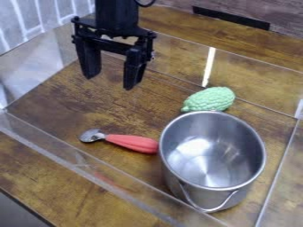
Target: Move the orange spoon to the right
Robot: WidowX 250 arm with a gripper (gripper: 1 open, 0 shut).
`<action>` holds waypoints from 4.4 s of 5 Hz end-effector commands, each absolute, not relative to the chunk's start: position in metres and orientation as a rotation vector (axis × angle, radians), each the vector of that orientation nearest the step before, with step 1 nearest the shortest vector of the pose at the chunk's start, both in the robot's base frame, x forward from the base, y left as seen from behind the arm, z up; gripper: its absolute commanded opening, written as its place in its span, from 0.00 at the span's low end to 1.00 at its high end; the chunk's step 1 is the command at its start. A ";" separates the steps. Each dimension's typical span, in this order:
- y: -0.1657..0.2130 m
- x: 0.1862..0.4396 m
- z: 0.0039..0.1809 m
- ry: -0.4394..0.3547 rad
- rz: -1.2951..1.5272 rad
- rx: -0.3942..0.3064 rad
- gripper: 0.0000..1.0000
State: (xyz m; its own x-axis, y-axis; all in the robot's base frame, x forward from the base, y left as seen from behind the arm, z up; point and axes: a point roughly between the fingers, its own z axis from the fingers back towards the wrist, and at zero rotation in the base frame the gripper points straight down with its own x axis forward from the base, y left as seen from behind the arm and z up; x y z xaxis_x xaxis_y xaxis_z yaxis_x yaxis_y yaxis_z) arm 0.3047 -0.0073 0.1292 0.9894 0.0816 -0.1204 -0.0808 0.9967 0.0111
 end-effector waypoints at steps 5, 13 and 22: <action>0.034 0.308 0.129 0.101 0.101 -0.015 1.00; -0.005 0.308 0.124 0.131 0.183 -0.011 1.00; 0.053 0.308 0.037 -0.003 -0.792 0.119 1.00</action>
State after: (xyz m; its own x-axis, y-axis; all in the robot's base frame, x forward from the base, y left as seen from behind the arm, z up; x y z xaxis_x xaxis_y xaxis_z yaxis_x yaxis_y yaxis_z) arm 0.3034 0.0470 0.0224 0.6909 -0.7192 -0.0727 0.7229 0.6877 0.0674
